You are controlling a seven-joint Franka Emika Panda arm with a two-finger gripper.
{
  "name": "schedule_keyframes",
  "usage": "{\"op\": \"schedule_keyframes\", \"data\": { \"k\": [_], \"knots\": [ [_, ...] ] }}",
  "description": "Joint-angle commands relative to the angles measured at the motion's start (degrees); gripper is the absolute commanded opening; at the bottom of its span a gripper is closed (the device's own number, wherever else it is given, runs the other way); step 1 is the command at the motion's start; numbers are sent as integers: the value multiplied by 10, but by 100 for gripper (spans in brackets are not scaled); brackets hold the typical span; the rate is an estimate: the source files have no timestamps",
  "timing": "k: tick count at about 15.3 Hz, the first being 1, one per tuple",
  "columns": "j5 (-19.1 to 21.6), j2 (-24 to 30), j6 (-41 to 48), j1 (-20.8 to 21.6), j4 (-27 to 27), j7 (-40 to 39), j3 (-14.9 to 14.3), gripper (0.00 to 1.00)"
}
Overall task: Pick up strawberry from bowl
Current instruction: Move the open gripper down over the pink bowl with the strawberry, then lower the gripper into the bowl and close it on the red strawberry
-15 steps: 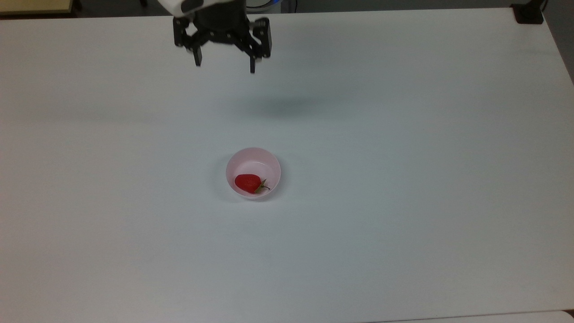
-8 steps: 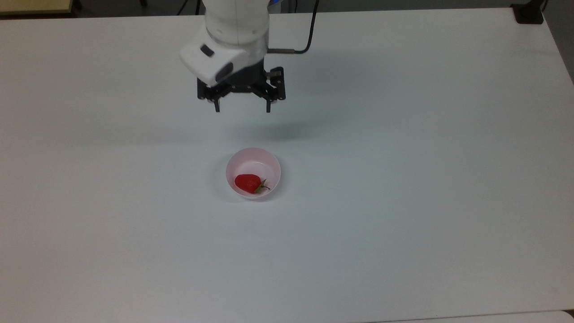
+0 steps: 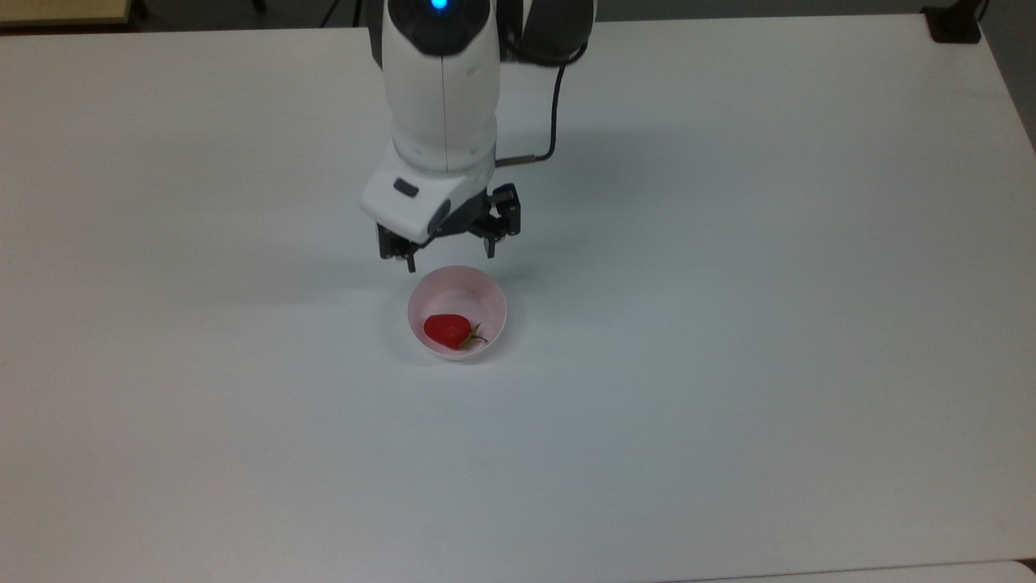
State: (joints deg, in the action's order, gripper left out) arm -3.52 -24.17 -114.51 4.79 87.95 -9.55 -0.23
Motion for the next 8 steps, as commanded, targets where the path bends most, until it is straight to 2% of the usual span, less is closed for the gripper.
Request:
{"op": "schedule_keyframes", "data": {
  "k": [1,8],
  "knots": [
    [-1,-34,-31,3,-9,-35,-3,87],
    [-3,-68,-57,3,-25,-35,-4,69]
  ]
}}
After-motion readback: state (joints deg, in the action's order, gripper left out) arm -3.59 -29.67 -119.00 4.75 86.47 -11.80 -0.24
